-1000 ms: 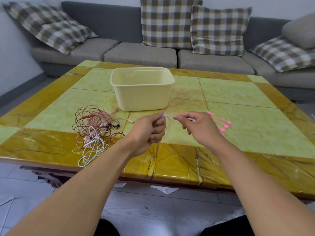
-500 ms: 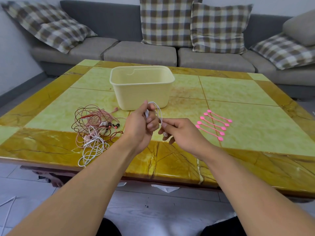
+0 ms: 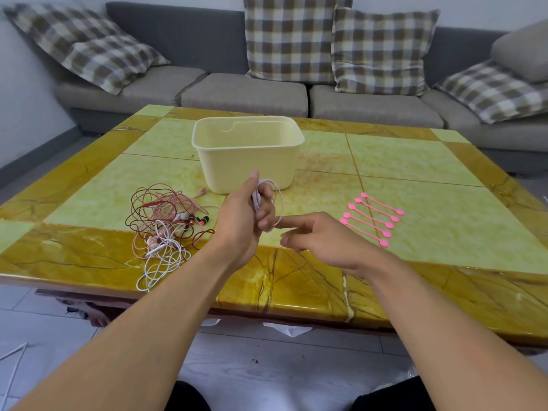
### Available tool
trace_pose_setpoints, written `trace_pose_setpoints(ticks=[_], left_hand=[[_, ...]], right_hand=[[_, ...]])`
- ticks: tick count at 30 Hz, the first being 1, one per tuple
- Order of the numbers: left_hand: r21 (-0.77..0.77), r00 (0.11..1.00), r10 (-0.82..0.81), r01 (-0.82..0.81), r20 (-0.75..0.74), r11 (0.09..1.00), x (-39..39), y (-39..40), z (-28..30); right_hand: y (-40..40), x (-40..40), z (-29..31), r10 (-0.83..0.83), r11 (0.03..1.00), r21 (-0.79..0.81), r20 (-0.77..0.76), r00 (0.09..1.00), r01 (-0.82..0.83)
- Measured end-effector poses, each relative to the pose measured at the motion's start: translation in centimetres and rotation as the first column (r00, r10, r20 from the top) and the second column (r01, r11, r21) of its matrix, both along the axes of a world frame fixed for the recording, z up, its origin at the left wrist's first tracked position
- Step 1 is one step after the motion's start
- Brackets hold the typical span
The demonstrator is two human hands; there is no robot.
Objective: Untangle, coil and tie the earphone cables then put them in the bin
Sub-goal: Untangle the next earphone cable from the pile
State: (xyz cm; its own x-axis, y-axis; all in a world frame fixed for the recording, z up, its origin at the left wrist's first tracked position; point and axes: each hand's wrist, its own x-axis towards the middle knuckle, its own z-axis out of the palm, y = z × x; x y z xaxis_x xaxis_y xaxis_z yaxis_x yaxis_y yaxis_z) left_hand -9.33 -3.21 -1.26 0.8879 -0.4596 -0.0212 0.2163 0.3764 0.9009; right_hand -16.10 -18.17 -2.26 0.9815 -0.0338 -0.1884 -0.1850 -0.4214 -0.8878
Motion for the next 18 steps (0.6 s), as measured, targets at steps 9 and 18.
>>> trace_pose_setpoints(ticks=[9,18], left_hand=[[-0.006,0.975,-0.217,0.217,0.049,0.976,0.1,0.1,0.1],[0.066,0.912,-0.407,0.404,0.048,0.913,-0.4,0.1,0.4]], right_hand=[[-1.9,-0.4,2.4,-0.161,0.981,-0.051,0.338,0.927,0.189],[-1.5,-0.4,3.0,-0.112,0.987,0.145,0.350,0.930,0.064]])
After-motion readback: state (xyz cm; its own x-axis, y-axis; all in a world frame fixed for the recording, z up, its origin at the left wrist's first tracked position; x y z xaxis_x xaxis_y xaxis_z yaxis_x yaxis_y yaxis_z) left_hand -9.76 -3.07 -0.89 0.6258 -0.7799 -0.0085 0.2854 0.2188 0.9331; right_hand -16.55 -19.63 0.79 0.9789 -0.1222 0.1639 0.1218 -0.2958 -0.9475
